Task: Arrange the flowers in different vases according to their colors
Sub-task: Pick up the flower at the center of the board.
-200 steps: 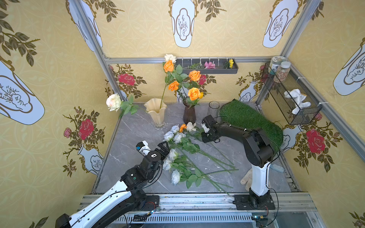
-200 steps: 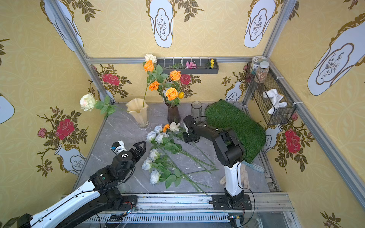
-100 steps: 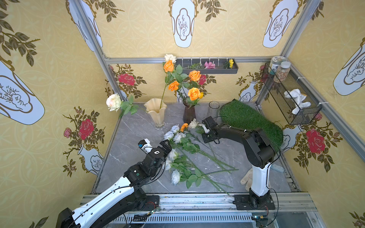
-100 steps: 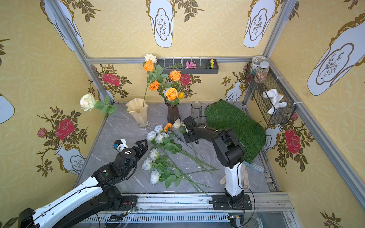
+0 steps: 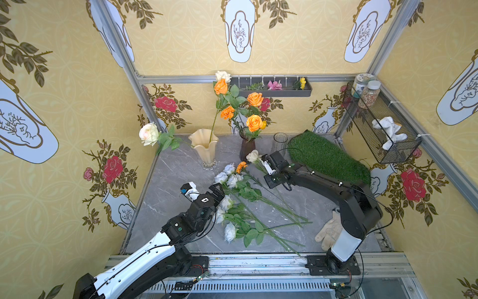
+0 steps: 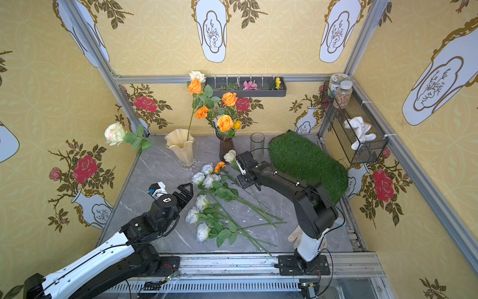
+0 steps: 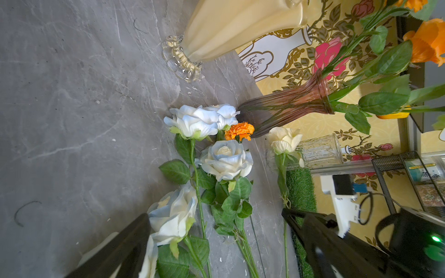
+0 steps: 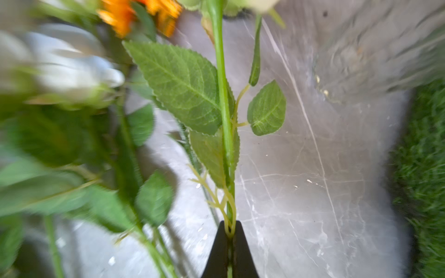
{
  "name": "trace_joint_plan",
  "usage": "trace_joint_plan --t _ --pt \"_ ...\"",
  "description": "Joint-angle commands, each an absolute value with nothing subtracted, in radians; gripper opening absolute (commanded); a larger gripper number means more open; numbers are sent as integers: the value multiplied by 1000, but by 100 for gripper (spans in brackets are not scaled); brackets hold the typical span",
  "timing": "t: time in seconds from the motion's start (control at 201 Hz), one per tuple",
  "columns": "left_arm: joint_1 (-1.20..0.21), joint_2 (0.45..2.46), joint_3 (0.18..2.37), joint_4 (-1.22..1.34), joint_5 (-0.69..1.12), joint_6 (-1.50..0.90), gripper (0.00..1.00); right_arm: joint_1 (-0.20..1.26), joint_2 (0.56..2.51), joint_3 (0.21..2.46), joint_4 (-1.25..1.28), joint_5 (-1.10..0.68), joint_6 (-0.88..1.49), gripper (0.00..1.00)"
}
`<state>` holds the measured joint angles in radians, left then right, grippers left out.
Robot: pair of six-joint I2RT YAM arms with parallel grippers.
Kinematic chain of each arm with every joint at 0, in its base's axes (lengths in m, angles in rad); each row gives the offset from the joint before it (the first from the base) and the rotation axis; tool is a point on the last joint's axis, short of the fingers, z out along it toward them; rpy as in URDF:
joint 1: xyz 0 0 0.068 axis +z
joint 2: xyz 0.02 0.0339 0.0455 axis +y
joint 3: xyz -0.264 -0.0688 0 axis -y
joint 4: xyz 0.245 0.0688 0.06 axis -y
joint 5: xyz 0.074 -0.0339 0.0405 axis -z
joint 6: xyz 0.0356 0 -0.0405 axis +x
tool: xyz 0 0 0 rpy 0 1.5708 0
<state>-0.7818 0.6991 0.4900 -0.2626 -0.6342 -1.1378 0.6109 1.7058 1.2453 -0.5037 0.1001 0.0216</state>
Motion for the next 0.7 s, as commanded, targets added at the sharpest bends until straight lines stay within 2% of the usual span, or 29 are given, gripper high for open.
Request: trace_joint_plan --t 0.0,0.12,0.294,0.692 --pt "-781 692 487 -262 -615 -1135 100 634 1650 1242 -548 83 -8 0" --pt "-781 697 496 -233 -553 -1093 100 685 1578 1235 -574 -3 -11 0" --pt "-806 763 551 -216 -450 -1049 93 720 1483 1243 -545 -212 74 0" --pt "-1043 839 582 -43 -536 -1072 83 731 1398 1183 -360 -515 250 0"
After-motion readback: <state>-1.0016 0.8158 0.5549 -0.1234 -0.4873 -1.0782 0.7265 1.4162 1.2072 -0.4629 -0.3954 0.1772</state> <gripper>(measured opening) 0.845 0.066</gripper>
